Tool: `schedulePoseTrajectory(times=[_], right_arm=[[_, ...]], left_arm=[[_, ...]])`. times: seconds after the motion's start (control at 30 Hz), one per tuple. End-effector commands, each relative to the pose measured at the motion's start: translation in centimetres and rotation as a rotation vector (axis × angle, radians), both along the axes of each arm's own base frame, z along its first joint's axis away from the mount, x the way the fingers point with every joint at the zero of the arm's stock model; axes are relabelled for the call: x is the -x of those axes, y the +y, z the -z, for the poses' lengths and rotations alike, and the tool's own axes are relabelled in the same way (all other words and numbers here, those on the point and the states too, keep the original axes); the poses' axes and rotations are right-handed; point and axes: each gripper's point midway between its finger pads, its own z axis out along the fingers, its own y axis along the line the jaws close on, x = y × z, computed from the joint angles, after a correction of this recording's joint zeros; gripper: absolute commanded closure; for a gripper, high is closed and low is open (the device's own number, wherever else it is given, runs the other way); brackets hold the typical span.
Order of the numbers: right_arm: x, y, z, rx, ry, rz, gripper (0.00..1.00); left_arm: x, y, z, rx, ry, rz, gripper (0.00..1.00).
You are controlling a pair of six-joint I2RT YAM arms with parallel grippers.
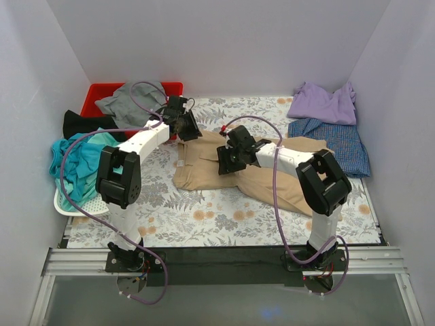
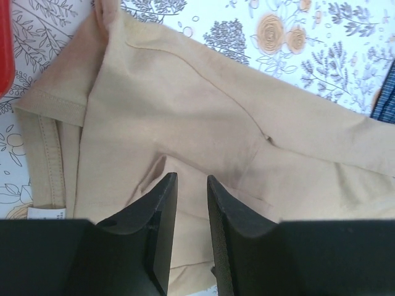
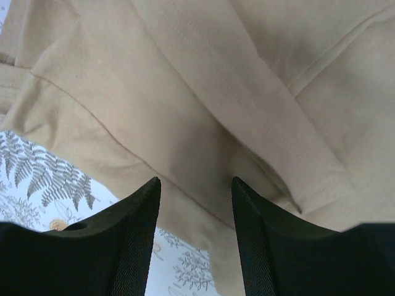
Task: Fold and stack the t-shirts
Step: Fold the tshirt
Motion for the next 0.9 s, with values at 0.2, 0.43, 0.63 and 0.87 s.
schedulePoseTrajectory(times=[0.2,0.43,0.63,0.87], right_arm=[[-5.7,-0.5,-1.0,0.058,-0.161,0.05,0.44],[-10.0,-3.4,-0.9,0.162,-0.236,0.128,0.44],[-14.2,-6.0,-3.3,0.213,-0.301,0.192,0.43],[-8.7,-14.5,-4.5,0.355,-0.204,0.326,0.41]], left_arm=[[1.2,-0.2,-3.3,0.044,-0.053,0.043,0.75],[1.8,-0.2,-2.6,0.044,-0.038,0.051,0.75],[2.8,-0.8,-2.2,0.076,-0.024,0.096,0.75],[5.9,-4.6,-3.1,0.176,-0.04,0.341,0.75]])
